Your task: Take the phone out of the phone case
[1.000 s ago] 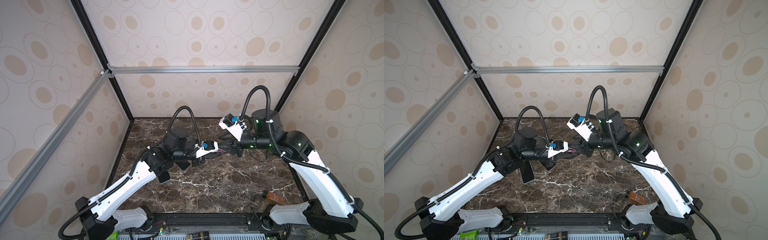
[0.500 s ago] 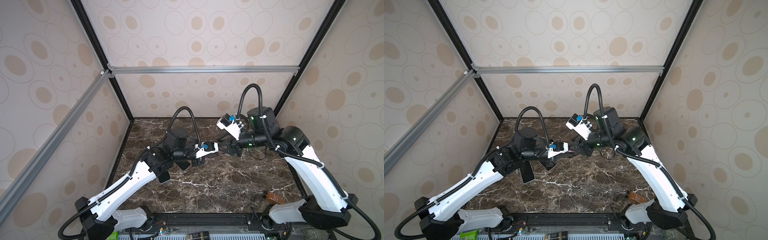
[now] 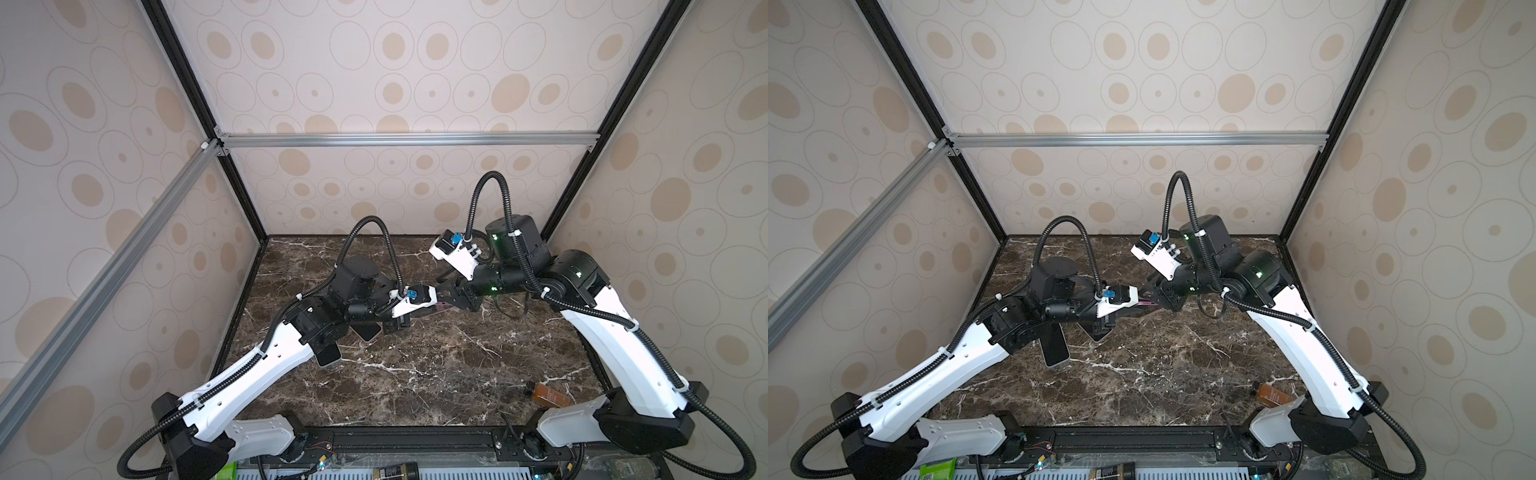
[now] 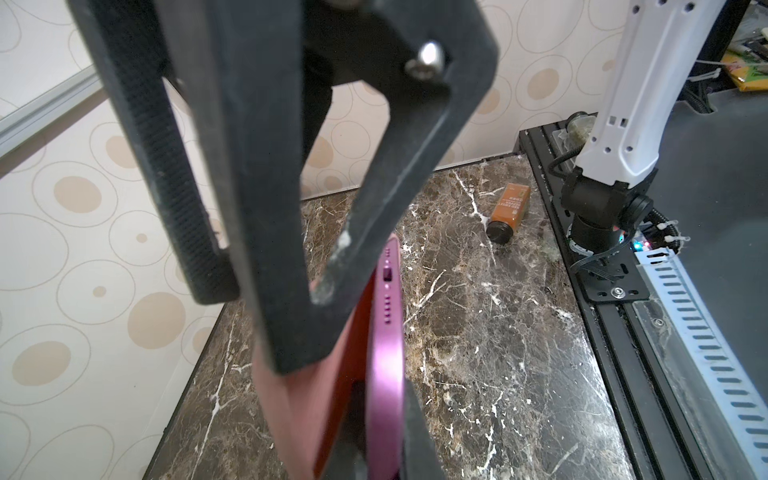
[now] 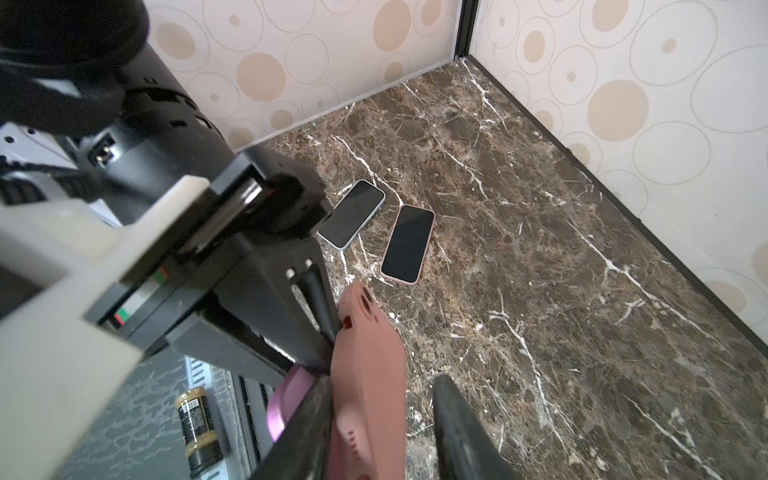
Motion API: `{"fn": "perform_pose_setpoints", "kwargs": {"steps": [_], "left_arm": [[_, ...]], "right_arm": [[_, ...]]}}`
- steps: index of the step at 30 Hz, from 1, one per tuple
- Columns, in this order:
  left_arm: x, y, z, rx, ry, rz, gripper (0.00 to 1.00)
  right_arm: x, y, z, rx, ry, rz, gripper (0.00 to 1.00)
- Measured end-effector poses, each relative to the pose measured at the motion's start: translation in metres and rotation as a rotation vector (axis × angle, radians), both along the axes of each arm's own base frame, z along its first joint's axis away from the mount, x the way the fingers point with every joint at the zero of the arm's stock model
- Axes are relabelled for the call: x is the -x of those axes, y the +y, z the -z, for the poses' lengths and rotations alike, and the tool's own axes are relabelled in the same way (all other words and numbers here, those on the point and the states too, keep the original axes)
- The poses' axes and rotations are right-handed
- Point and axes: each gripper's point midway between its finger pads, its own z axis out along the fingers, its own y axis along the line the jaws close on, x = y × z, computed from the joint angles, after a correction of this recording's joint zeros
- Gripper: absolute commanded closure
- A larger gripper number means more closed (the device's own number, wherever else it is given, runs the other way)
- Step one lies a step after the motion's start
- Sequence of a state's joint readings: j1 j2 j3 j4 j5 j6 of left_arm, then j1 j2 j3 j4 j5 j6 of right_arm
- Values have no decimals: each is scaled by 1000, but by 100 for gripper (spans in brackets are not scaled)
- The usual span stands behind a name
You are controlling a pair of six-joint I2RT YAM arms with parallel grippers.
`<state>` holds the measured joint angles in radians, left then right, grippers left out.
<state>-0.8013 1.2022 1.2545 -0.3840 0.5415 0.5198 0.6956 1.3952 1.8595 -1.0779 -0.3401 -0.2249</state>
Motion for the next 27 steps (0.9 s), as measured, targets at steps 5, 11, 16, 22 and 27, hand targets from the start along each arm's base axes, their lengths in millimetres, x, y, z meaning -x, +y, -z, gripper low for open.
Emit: {"fn": "perform_pose_setpoints", "kwargs": {"steps": [5,11,16,22,27], "left_arm": [[0,1,3,-7,4,-4,100],[1,2,9,-26,22,-4,100],[0,2,10,-26,21,-11,100],[-1,2,9,-12,11,-16,100],[-1,0,-2,29,-20,-11,100]], "right_arm": [[2,3,8,15,22,-30,59],[-2,6,20,46,53,-35,61],[-4,3,25,62,61,-11,70],[1,6,23,25,101,-26,79],[3,4,12,-78,175,-20,82]]}}
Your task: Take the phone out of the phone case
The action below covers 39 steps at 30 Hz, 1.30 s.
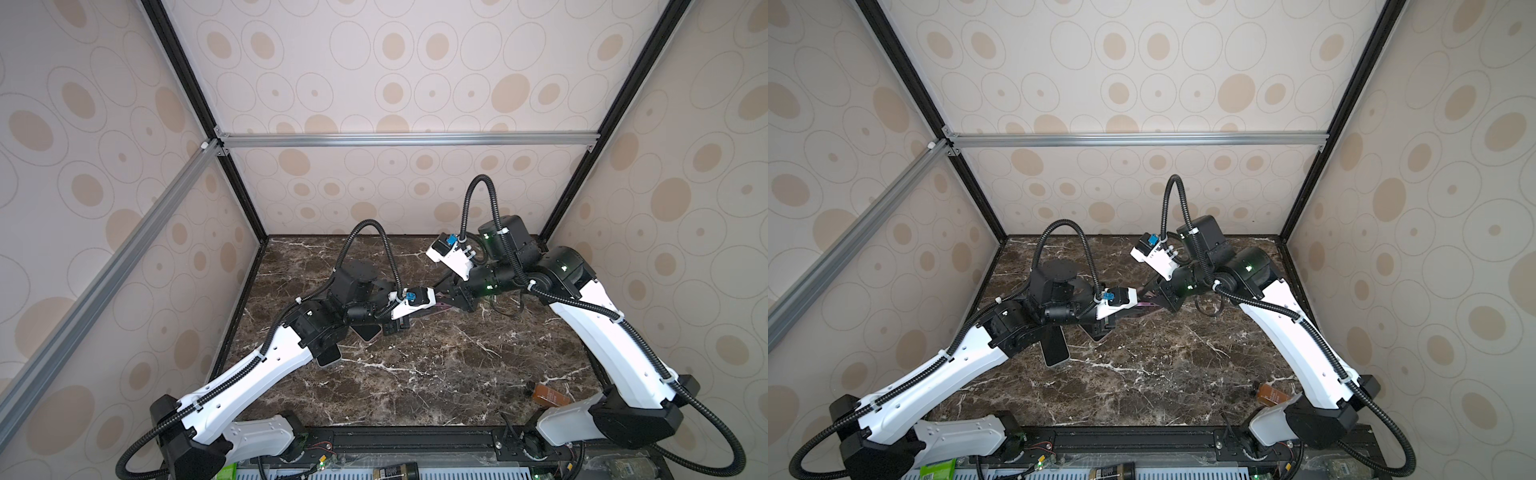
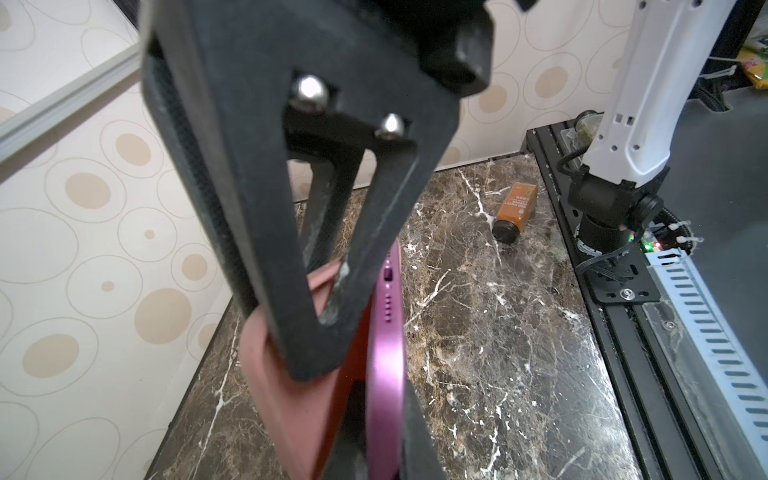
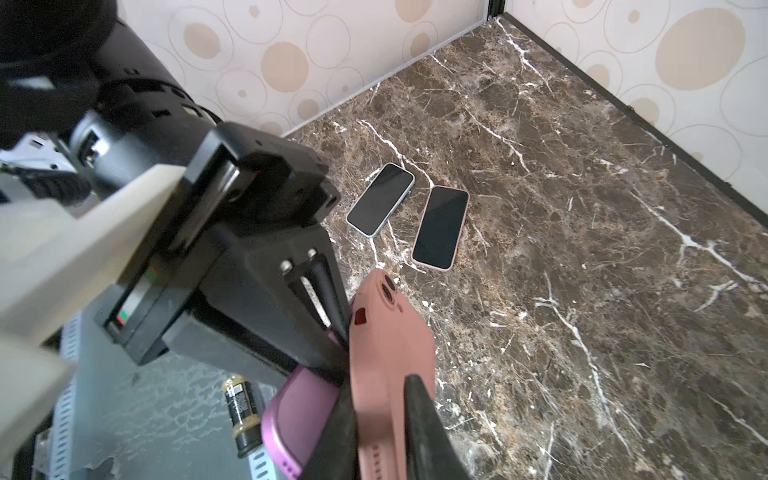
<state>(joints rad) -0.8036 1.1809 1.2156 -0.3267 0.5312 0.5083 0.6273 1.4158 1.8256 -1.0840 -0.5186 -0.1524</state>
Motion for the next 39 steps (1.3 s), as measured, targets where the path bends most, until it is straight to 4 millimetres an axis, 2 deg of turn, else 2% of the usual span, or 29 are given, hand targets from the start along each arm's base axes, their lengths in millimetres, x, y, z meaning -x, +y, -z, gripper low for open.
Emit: {"fn": "perform_pose_setpoints", "kwargs": {"steps": [3,5,8,11,13,18,23,26,34,36,39], "left_arm": [[2,-2,-8,33,-15,16,100],[11,-3,-15,61,-20,60,100],[26,-1,-25,97,-23,112,100],[36,1,-32,129,-30,148,100],[40,2,-32,148,-23,158,100],[38,4,-18,181,37,125,100],[16,6,6,197,156,-21,100],[-8,5,18,204,239,-151,100],[-79,-12,86,72,517,-496,100],[-91,-12,95,37,567,-576,100],[-103,-7,97,21,615,-680,100]], "right_arm": [[-1,-7,-8,-75,54,24,84],[-11,-15,-8,-104,73,74,85],[-27,-28,-4,-128,105,153,88],[-34,-32,3,-139,128,188,95],[-36,-34,8,-144,130,209,100],[-40,-53,19,-128,55,324,100],[-50,-86,41,-61,-21,520,100],[-64,-105,66,14,-8,653,100],[-87,-140,133,208,158,958,100],[-88,-148,145,255,186,1016,100],[-88,-157,152,297,196,1060,100]]}}
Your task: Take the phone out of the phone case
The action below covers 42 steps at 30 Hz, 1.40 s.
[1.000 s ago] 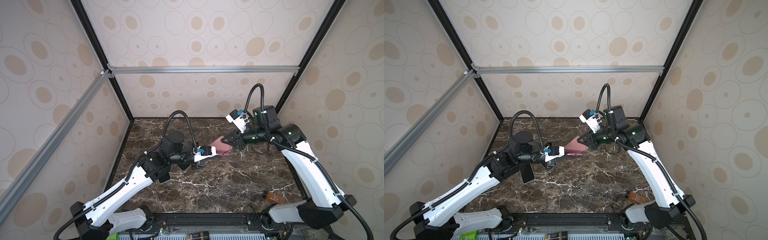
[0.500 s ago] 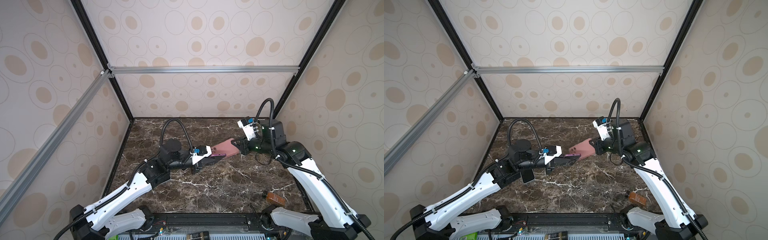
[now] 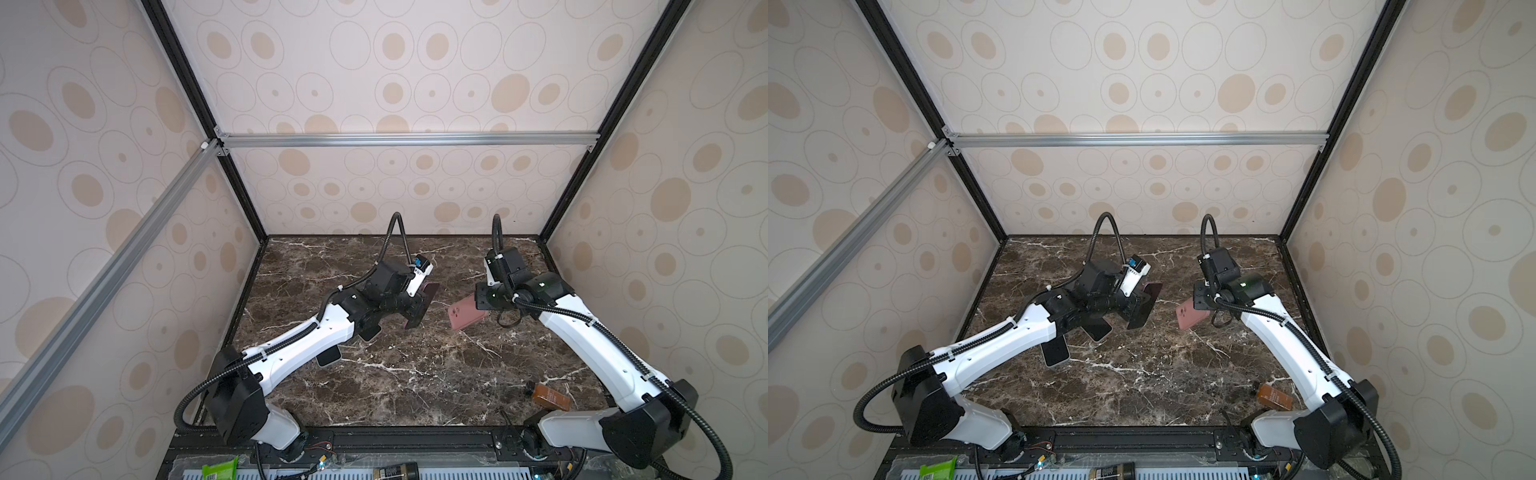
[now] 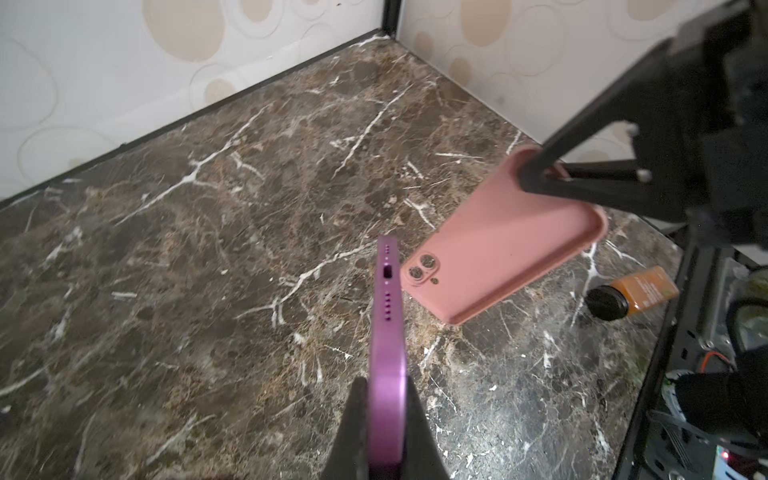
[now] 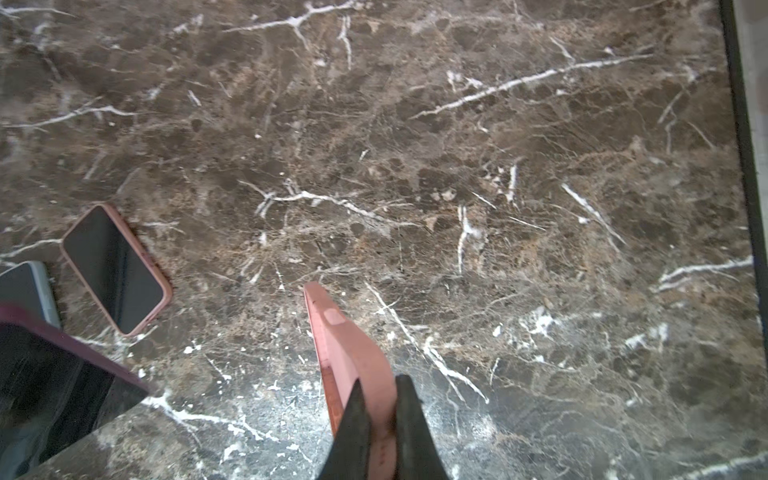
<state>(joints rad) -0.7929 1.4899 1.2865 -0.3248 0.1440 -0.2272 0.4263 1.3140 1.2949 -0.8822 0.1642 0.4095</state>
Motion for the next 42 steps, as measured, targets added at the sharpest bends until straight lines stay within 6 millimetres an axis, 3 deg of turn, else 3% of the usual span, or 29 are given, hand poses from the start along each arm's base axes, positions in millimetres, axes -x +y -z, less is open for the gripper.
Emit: {"fn": "perform_pose_setpoints", "kwargs": {"steps": [3,7,10,15,22,29,34,42], "left_arm": [[-4,8,-2,14,34,-83,100],[-2,13,-7,55,57,-120,88],[-2,11,-10,83,68,-111,100],[-4,4,0,106,116,-109,100],[1,-20,32,219,255,-75,100],[6,-61,65,337,420,-47,100],[17,-84,87,379,534,-23,100],[23,-105,107,452,688,-6,100]], "right_arm": [[-2,-4,-1,-3,-6,1,100],[-5,-13,7,-43,7,13,100],[-2,-21,15,-39,34,30,100],[6,-26,18,-26,32,21,100],[25,-56,11,3,-6,84,100],[34,-85,18,-4,18,165,100],[37,-92,26,-58,53,181,100],[44,-85,34,-84,89,132,100]]}}
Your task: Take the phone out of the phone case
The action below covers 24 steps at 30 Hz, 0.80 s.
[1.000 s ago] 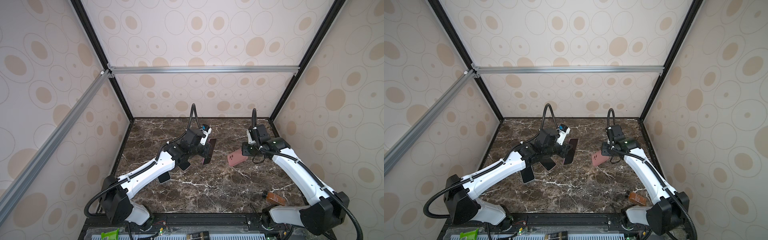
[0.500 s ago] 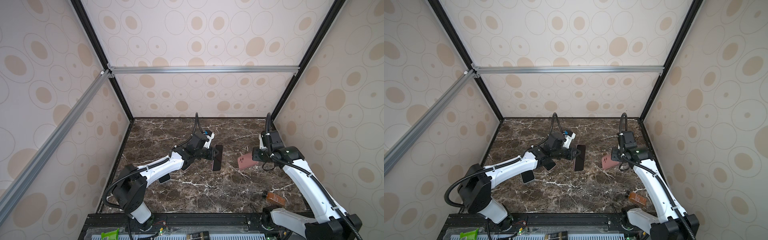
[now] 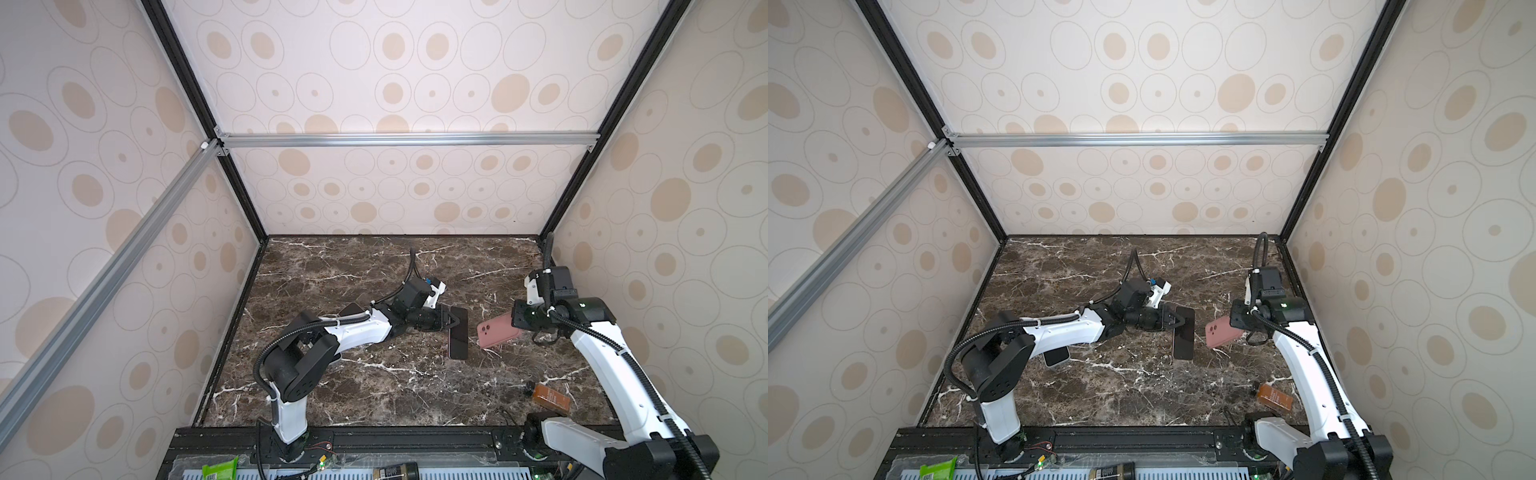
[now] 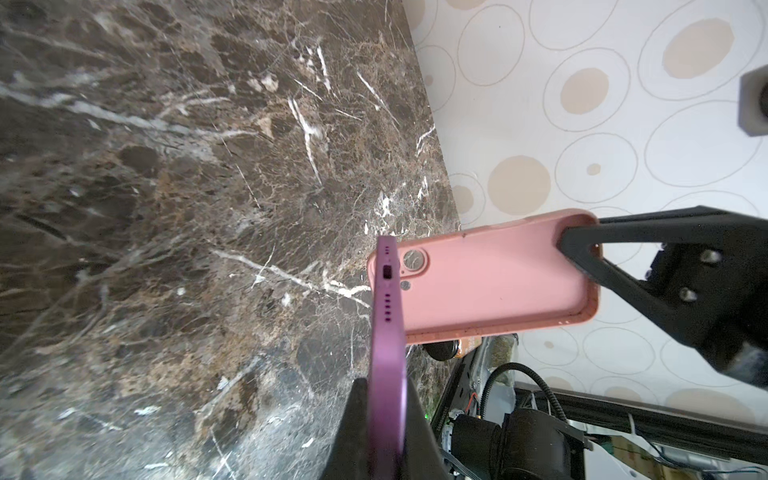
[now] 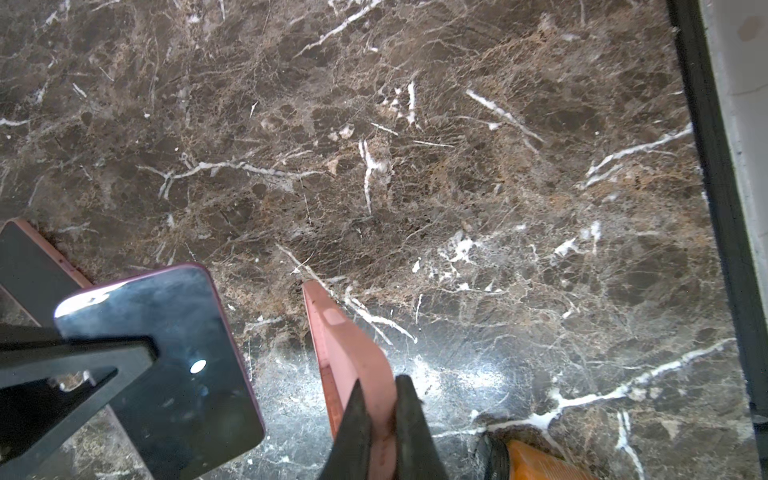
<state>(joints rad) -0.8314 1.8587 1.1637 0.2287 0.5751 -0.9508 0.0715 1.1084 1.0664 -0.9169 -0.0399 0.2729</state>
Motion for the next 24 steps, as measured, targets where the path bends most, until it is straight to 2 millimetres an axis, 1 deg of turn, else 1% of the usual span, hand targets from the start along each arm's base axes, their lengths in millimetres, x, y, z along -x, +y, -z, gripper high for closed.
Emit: {"fn": "perform_pose_setpoints", "kwargs": {"steps": [4,8,16,24], "left_arm": [[3,-1,19,-20,63,6,100],[5,0,34,-44,105,0,100],[5,0,41,-49,137,-14,100],[6,0,55,-73,160,-16,100]], "right_arm": [[3,6,1,-21,12,-37,100],[8,6,7,-20,30,-42,100],[20,9,26,-43,80,-39,100],[18,15,37,-78,78,-45,100]]}}
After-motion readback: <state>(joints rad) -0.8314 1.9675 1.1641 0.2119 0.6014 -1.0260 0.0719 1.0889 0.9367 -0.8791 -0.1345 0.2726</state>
